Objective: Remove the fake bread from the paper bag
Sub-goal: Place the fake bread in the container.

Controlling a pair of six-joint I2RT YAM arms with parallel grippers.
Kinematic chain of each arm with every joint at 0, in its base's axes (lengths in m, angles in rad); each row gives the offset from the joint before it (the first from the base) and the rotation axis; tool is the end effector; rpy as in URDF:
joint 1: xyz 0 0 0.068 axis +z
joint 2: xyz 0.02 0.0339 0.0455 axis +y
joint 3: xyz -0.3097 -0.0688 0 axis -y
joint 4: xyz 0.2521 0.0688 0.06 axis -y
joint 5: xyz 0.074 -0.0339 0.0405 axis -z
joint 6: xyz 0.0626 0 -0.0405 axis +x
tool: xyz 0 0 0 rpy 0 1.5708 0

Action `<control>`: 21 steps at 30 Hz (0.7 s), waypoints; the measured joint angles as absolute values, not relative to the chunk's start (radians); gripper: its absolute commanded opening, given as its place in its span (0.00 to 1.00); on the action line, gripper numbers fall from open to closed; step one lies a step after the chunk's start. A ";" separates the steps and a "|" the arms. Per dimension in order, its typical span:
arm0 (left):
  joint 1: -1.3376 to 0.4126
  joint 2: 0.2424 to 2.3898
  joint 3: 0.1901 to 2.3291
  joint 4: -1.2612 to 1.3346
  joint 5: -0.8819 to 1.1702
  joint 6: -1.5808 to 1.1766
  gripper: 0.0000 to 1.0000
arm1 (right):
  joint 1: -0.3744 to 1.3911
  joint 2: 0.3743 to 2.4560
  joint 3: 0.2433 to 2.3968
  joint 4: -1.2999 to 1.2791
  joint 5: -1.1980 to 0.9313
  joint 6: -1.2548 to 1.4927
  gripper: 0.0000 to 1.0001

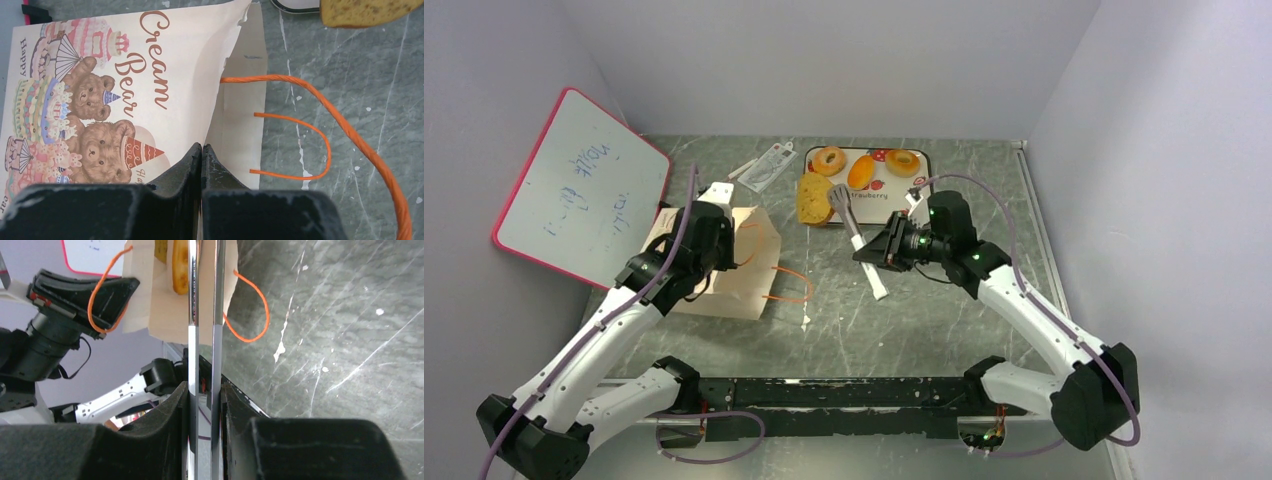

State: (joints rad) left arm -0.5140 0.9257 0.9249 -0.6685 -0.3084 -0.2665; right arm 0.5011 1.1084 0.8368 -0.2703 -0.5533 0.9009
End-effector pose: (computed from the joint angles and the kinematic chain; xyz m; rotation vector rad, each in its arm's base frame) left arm 0.1754 -0.0772 0.3378 0.1072 2.2021 -0.0887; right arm 0.2033 0.1489 0.3152 0.0962 2.3584 1.3553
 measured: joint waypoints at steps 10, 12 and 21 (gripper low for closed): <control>-0.514 0.913 0.919 -0.655 -0.314 -0.258 0.07 | 0.419 1.290 0.914 -0.257 -0.568 0.876 0.00; -0.514 0.905 0.919 -0.655 -0.314 -0.255 0.07 | 0.406 1.340 0.929 -0.244 -0.576 0.873 0.00; -0.514 0.873 0.916 -0.654 -0.313 -0.250 0.07 | 0.371 1.549 1.034 -0.194 -0.604 0.852 0.00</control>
State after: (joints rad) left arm -0.5140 0.8726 0.9165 -0.6540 -0.3134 -0.2501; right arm 0.3710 1.5494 1.0344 -0.1940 -0.6037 0.8520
